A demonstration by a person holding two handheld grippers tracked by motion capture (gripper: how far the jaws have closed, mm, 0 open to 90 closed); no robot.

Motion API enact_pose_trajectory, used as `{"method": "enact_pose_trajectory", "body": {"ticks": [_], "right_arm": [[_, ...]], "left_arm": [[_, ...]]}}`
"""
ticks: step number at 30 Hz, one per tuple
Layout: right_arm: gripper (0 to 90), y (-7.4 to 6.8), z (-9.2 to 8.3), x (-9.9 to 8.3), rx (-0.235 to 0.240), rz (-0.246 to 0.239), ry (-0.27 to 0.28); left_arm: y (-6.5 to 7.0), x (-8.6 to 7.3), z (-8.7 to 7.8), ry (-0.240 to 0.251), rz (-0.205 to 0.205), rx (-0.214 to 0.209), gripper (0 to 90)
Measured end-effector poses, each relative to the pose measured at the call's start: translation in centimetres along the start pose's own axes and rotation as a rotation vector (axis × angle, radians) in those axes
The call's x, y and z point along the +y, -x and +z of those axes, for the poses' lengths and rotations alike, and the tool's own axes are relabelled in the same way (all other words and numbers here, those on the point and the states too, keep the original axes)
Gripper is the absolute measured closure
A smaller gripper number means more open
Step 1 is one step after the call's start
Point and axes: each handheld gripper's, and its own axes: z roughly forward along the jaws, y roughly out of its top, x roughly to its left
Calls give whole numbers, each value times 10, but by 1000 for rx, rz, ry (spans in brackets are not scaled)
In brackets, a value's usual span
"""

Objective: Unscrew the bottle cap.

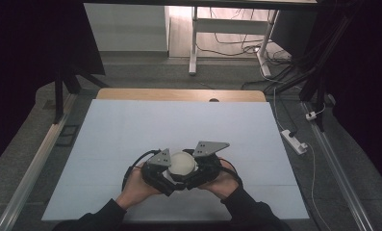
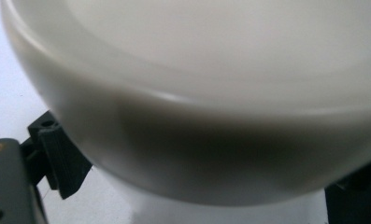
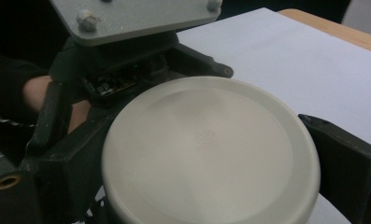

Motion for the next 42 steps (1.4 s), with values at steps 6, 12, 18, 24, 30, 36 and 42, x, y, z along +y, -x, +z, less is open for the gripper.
{"method": "enact_pose_trajectory", "body": {"ticks": [6,12,18,24,30,36,42], "right_arm": [[72,12,-2,-1,127,-30,6],[71,20,-2,-1,225,-60,-5],[0,16,-1,-2,159,-36,-9],[0,9,-9,2,39,5,-8],[0,-1,-6,1,-68,43,-5],[7,-9,2,2,-130,94,26],[63,-14,3,0,-169,79,50]], "left_arm": [[-2,1,1,4,14,-65,73],[-1,1,2,-5,32,-78,73],[0,1,1,-12,34,-29,72],[0,2,-2,0,4,27,73],[1,2,-4,2,-30,92,72],[6,5,-3,1,-42,131,72],[6,6,-3,1,-39,124,72]]}}
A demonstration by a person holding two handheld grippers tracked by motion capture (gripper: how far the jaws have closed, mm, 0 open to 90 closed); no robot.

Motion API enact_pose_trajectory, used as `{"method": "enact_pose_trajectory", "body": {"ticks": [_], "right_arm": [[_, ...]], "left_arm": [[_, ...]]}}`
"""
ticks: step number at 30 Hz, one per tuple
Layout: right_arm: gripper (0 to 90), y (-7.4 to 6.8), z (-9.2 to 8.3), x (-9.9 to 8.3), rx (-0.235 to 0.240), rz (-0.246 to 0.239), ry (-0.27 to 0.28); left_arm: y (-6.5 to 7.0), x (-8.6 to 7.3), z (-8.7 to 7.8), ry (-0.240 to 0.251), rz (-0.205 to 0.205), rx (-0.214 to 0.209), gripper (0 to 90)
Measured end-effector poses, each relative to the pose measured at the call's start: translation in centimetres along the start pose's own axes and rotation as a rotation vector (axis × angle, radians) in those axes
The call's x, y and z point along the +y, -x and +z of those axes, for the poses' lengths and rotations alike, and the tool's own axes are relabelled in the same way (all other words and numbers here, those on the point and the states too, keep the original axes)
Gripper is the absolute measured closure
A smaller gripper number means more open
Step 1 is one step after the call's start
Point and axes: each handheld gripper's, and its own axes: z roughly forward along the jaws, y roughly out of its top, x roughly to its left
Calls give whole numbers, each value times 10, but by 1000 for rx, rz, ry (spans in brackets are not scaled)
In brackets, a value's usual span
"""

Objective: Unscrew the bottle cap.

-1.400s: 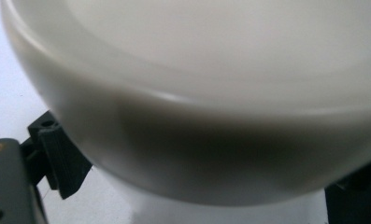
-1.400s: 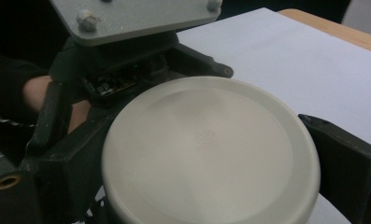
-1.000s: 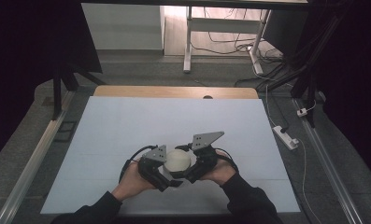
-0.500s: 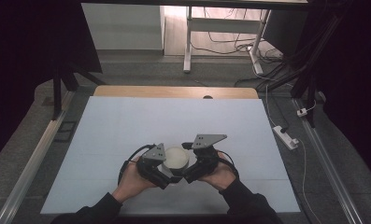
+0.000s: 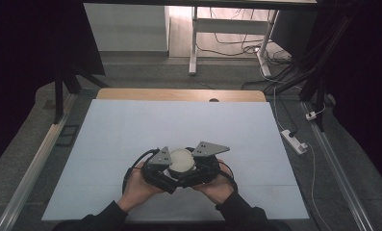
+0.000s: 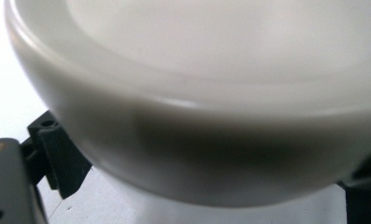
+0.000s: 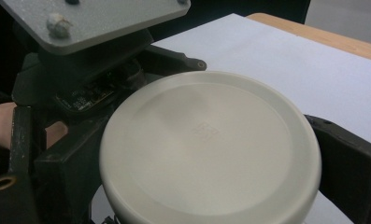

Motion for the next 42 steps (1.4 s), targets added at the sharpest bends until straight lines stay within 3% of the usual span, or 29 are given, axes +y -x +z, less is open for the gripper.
{"method": "enact_pose_trajectory", "body": {"ticks": [5,15,20,23,26,30,35,37,42], "right_arm": [[66,3,-1,1,35,-20,-10],[68,22,-4,-2,278,-71,-21],[68,27,-5,-3,376,-105,-19],[68,29,-6,-4,407,-114,-13],[65,29,-6,-4,393,-116,-19],[0,25,-7,-3,324,-96,-1],[0,23,-15,4,236,-56,48],[0,21,-16,5,189,-57,44],[0,12,-8,4,95,-25,-8]], "left_arm": [[-2,0,0,-1,15,-36,72],[-7,-1,2,-3,79,-202,72],[-7,-1,2,-8,121,-256,72],[-6,0,3,-12,130,-257,72],[-6,0,3,-17,127,-238,72],[-8,0,1,-4,107,-196,72],[-10,0,-3,9,66,-131,72],[-11,0,-3,15,40,-103,72],[-9,1,-3,4,21,-46,72]]}}
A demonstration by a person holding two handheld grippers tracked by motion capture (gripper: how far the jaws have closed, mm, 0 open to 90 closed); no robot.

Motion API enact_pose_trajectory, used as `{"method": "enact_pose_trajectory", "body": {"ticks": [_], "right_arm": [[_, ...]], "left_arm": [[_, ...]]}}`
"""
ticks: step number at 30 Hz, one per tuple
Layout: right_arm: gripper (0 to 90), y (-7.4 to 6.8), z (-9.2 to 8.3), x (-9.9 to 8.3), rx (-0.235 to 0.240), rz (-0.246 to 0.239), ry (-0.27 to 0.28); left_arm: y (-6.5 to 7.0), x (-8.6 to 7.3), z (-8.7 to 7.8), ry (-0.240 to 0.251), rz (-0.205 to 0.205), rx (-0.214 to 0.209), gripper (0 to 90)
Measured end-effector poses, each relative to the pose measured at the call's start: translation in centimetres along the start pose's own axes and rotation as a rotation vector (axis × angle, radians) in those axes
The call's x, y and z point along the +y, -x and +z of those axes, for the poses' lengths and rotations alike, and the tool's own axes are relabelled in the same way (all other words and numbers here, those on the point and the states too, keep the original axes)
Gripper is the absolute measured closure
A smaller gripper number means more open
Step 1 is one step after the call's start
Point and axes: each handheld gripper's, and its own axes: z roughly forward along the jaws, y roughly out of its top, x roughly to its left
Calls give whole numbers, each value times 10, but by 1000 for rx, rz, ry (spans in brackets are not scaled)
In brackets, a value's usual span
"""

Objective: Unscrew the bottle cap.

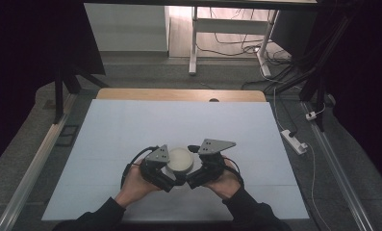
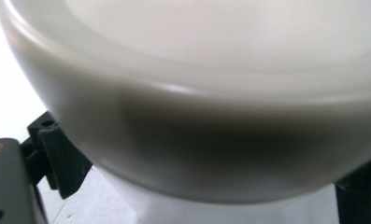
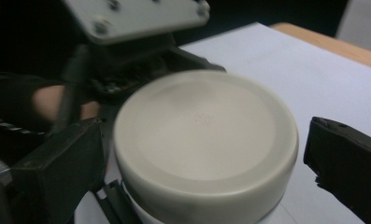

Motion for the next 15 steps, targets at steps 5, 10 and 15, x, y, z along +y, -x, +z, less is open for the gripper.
{"method": "enact_pose_trajectory", "body": {"ticks": [5,10,15], "right_arm": [[0,-5,6,-1,-80,29,6],[34,-9,9,-2,-104,21,-3],[64,-12,8,-2,-111,2,10]], "left_arm": [[4,1,3,-9,-8,22,72],[6,3,4,-13,-14,34,72],[5,3,2,-7,-11,20,72]]}}
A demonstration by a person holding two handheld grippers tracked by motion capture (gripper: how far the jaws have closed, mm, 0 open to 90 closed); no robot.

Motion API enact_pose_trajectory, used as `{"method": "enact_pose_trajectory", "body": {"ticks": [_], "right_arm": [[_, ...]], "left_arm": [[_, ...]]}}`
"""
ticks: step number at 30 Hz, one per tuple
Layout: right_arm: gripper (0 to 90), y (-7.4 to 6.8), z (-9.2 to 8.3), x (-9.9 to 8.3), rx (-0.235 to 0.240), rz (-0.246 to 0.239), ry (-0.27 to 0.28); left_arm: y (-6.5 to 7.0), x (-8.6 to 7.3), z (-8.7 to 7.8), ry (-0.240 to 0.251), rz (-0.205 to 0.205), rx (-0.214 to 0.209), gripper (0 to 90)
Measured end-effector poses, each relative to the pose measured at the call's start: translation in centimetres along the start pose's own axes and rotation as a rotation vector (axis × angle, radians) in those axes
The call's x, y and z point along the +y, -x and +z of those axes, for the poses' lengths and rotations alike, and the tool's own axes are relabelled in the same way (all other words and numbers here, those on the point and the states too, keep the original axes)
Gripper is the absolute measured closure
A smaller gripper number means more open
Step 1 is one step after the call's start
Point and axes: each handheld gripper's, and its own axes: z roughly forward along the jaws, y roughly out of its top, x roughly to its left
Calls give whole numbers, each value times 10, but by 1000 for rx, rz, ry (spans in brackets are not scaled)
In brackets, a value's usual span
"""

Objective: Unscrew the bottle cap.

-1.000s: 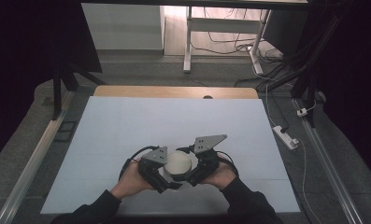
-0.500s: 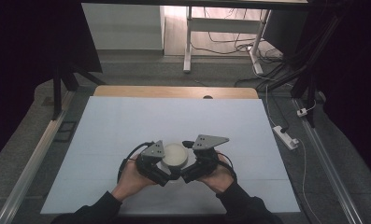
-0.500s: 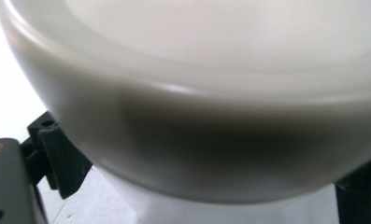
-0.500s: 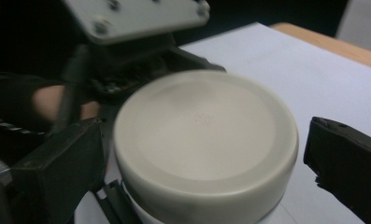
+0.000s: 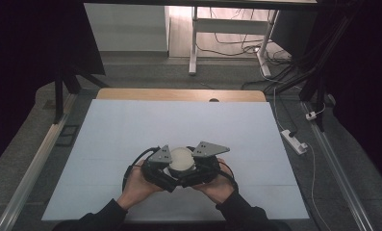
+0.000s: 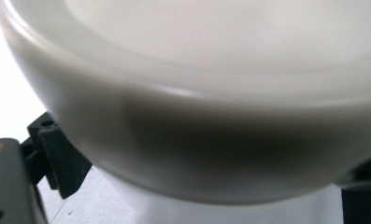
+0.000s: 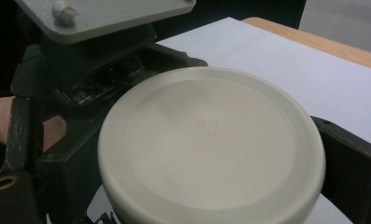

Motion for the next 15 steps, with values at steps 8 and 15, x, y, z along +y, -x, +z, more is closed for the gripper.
{"method": "enact_pose_trajectory", "body": {"ticks": [8,15], "right_arm": [[67,7,-2,1,104,-26,-3],[69,17,-4,-2,223,-50,-2]], "left_arm": [[-5,-2,0,14,30,-106,73],[-8,-2,0,5,69,-180,72]]}}
